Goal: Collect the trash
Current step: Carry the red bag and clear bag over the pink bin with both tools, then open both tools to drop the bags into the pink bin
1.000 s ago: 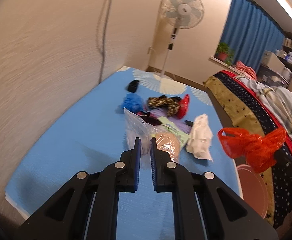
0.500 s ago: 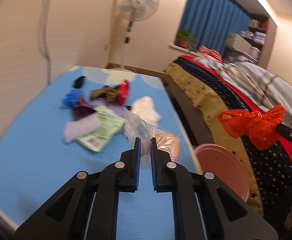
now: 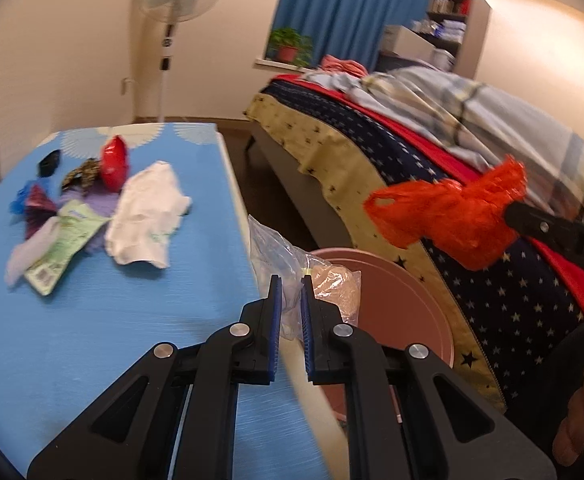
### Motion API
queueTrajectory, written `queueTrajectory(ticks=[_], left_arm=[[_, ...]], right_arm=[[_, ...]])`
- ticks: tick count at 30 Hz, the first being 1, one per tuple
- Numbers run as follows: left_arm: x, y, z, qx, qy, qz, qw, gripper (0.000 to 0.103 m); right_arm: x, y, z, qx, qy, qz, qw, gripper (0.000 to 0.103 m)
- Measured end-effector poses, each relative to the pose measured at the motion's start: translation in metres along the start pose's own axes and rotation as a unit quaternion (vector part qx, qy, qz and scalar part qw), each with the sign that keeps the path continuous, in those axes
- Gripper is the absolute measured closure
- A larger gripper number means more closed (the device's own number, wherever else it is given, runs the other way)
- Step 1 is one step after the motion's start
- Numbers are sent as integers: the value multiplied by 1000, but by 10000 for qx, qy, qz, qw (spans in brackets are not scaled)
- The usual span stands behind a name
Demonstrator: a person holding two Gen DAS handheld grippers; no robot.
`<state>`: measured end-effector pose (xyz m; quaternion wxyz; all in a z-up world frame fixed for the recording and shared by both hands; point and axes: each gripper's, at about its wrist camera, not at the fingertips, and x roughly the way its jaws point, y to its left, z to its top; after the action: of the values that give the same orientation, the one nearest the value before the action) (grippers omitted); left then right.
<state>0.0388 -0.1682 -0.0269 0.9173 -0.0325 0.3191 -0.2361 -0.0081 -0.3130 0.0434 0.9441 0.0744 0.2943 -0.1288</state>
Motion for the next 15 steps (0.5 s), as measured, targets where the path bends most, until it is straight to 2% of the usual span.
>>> queueTrajectory(ticks=[8, 15], left_arm=[[22, -10, -5, 108, 156, -152, 9997, 94], [36, -14, -9, 85, 317, -281, 9991, 94]], right_arm=[[10, -4, -2, 32, 99, -283, 9995, 102], [18, -5, -4, 79, 222, -367, 9990, 102]])
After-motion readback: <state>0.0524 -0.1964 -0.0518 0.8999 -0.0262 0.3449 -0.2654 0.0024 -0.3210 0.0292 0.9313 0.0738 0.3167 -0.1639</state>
